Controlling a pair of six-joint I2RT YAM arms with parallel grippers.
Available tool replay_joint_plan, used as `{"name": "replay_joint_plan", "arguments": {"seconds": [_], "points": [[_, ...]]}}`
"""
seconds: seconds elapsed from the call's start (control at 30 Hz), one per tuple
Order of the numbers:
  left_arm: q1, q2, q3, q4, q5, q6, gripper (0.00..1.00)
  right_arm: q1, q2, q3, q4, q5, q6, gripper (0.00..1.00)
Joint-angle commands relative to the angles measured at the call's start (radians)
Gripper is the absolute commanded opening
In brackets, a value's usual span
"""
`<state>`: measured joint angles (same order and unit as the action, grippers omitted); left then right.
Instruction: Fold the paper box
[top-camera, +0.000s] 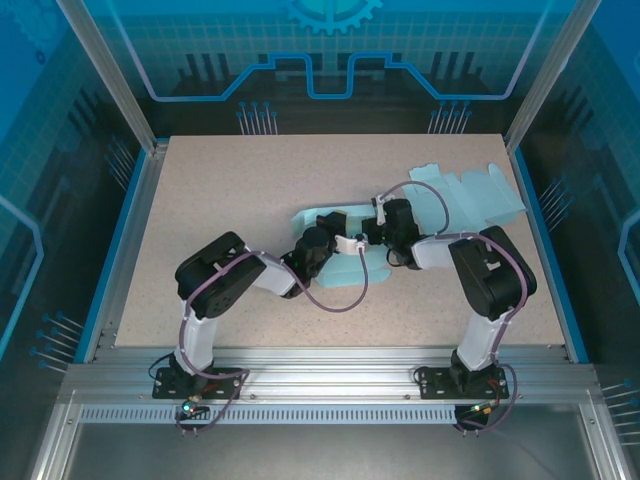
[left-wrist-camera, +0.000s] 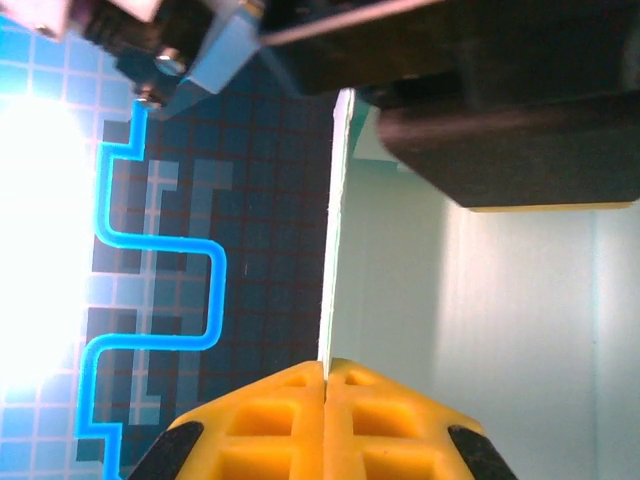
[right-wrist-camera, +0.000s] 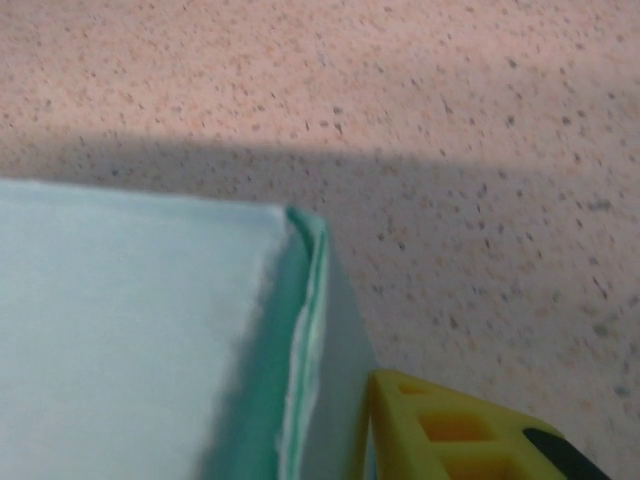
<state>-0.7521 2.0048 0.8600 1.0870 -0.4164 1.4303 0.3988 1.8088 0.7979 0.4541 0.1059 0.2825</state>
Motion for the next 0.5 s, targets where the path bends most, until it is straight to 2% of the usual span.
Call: {"name": "replay_joint_plan", "arguments": {"seconds": [0.0, 0.1, 0.2, 0.27, 0.47], "points": [[-0.016, -0.076, -0.019, -0.009, 0.079, -0.085, 0.00, 0.020, -0.025, -0.041, 0.077, 0.036, -0.011, 0.27], [-0.015, -0.108, -0.021, -0.044, 0.094, -0.118, 0.00, 0.020, -0.024, -0.045, 0.077, 0.055, -0.011, 0.26], [-0.016, -0.116, -0.021, -0.051, 0.099, -0.117, 0.00, 0.020, -0.022, -0.050, 0.088, 0.060, -0.011, 0.34], [-0.016, -0.113, -0.020, -0.050, 0.097, -0.113, 0.00, 0.020, -0.023, -0.052, 0.096, 0.058, -0.012, 0.35], [-0.015, -0.099, -0.016, -0.041, 0.093, -0.104, 0.00, 0.020, -0.025, -0.055, 0.101, 0.071, -0.022, 0.23]]}}
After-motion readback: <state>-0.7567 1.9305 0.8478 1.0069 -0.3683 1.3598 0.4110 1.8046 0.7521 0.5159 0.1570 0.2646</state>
